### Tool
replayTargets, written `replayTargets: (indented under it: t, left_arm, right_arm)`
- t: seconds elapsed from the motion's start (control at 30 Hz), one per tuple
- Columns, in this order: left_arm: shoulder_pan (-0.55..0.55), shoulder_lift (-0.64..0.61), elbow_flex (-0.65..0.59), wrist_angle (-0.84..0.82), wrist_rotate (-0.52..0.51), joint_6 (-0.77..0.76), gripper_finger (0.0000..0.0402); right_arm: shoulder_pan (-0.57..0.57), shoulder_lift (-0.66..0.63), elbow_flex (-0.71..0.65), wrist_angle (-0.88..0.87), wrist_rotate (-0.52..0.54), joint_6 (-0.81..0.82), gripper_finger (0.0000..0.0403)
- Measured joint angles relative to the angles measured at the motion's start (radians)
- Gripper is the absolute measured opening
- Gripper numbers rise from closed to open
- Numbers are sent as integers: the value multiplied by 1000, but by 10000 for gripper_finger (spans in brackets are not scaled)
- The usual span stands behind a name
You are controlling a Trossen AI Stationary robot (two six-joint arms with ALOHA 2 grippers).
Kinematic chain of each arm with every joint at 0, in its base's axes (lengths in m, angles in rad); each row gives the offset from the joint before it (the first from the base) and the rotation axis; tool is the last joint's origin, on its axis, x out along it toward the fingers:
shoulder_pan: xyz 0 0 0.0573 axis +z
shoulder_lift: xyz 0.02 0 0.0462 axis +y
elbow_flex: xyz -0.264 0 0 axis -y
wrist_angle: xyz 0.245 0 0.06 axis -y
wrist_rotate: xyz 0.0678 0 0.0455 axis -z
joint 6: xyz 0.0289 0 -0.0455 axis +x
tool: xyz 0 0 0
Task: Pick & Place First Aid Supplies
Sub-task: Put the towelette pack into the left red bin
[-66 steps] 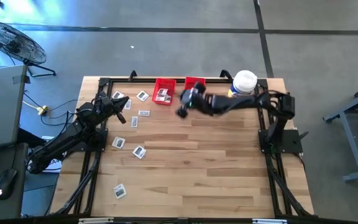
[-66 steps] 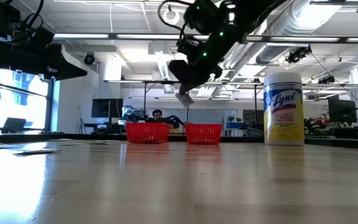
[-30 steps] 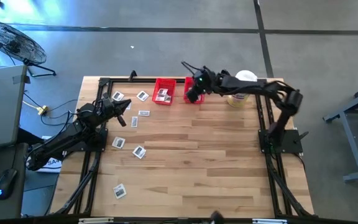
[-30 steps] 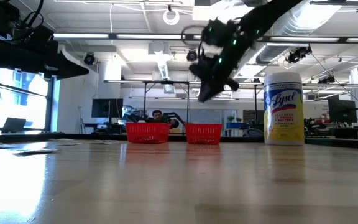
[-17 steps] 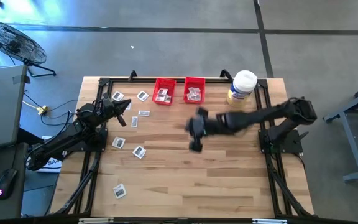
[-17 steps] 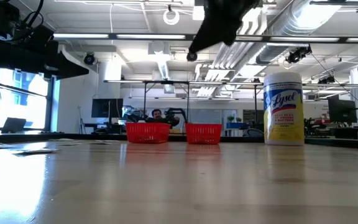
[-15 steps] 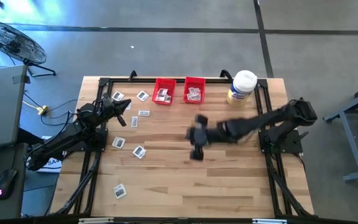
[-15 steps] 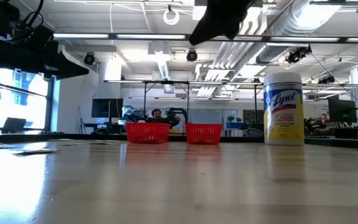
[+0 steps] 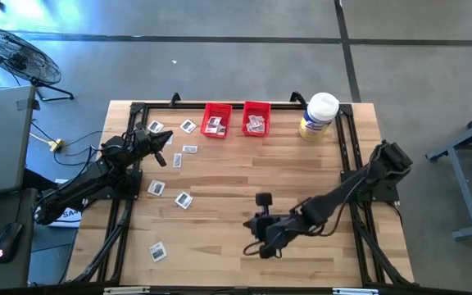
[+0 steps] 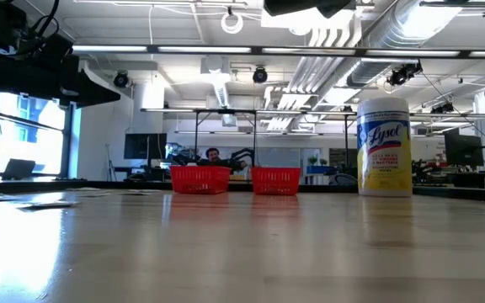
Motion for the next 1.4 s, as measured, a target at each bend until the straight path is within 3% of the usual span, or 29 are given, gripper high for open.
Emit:
replayTargets:
  t: [0.07,0.17,0.27,0.37,0.47,0.53,0.63,0.73,0.83,1.13,1.23,1.4]
  left_arm:
    - [0,0,0,1,0,0,1]
    - [0,0,0,35,11,-35,1]
    - [0,0,0,38,59,-168,1]
    - [0,1,0,70,31,-241,1]
    - [0,2,0,102,58,-423,1]
    - [-1,2,0,112,80,-552,1]
    - [-4,9,0,124,120,-605,1]
    - [-53,24,0,217,205,-638,1]
    - [-151,49,0,325,204,-654,1]
    - [-560,231,0,388,-162,-584,1]
    - [-723,344,4,472,-275,-592,1]
    - [-983,559,89,476,-509,-545,1]
  right_arm:
    - [11,28,0,40,-7,-29,2]
    - [10,53,0,88,-99,-78,2]
    - [-10,58,0,118,-167,-103,1]
    - [-24,58,0,117,-159,-104,2]
    - [-32,58,-5,126,-170,-111,1]
    - [-32,56,-43,188,-189,-119,2]
    - [-41,49,-122,304,-217,-155,2]
    - [-73,29,-190,373,-229,-149,1]
    - [-114,5,-249,426,-235,-104,3]
    - [-187,-46,-388,580,-233,-51,3]
    - [-199,-58,-416,621,-231,-50,6]
    - [-221,-59,-450,662,-239,-53,4]
